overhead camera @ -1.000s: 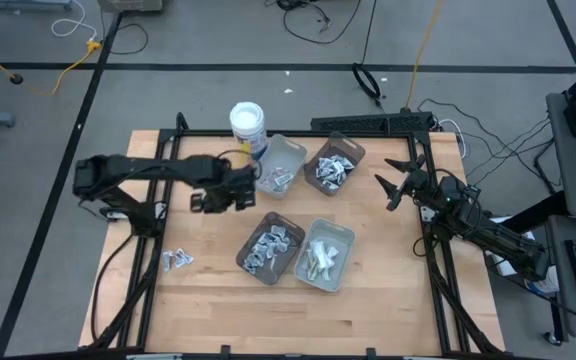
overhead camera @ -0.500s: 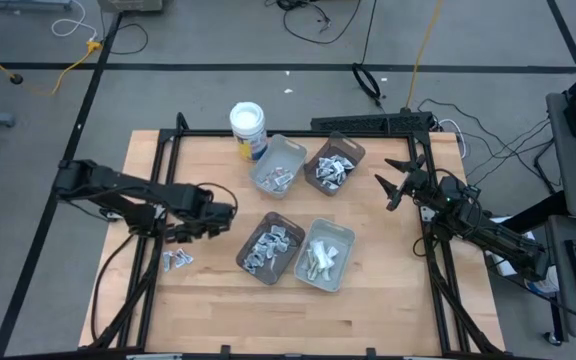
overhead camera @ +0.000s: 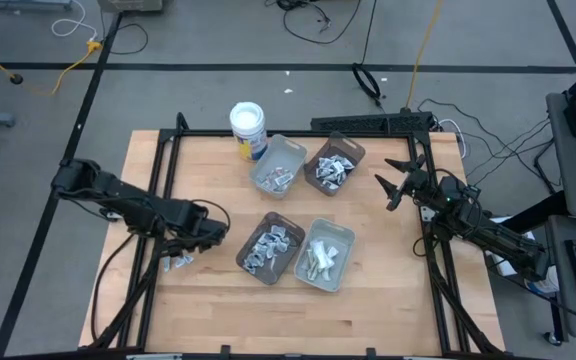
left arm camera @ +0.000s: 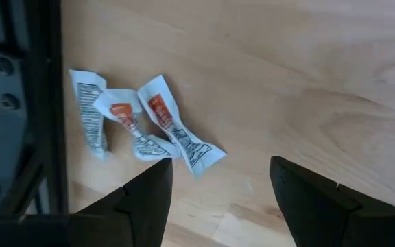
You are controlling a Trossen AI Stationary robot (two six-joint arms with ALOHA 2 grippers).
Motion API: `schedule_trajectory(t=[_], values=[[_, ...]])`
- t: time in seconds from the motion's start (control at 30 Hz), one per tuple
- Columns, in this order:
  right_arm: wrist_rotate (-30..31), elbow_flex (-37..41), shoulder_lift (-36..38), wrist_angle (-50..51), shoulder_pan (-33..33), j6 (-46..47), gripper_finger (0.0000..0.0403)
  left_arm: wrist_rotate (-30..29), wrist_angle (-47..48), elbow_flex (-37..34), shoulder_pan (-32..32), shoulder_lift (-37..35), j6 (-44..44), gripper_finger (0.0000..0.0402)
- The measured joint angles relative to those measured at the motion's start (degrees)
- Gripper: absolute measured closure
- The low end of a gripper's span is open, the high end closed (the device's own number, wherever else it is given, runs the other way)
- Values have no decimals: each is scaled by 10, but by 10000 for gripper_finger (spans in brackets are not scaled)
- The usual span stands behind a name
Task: Pick & Place First Aid Supplies
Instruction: Put the orange ointment pack into the top gray bin
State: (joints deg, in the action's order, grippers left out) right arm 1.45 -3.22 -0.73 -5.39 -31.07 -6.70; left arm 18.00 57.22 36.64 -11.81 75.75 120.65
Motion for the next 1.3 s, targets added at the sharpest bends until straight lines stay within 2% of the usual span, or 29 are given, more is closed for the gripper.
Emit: schedule_trajectory(t=[0.33, 0.6, 0.7, 0.93, 1.07, 1.2, 1.3], values=[[0, 0, 0, 0, 0, 0, 140, 2, -47, -47, -53, -1, 61, 151], [0, 0, 0, 0, 0, 0, 140, -16, -84, -57, -78, -1, 61, 155], [0, 0, 0, 0, 0, 0, 140, -15, -98, -58, -82, -1, 48, 184], [0, 0, 0, 0, 0, 0, 140, -1, -123, -58, -81, 0, 22, 308], [0, 0, 0, 0, 0, 0, 140, 4, -129, -58, -82, 0, 21, 365], [0, 0, 0, 0, 0, 0, 140, 7, -129, -58, -81, 0, 23, 395], [0, 0, 0, 0, 0, 0, 140, 7, -124, -58, -81, -3, 30, 394]])
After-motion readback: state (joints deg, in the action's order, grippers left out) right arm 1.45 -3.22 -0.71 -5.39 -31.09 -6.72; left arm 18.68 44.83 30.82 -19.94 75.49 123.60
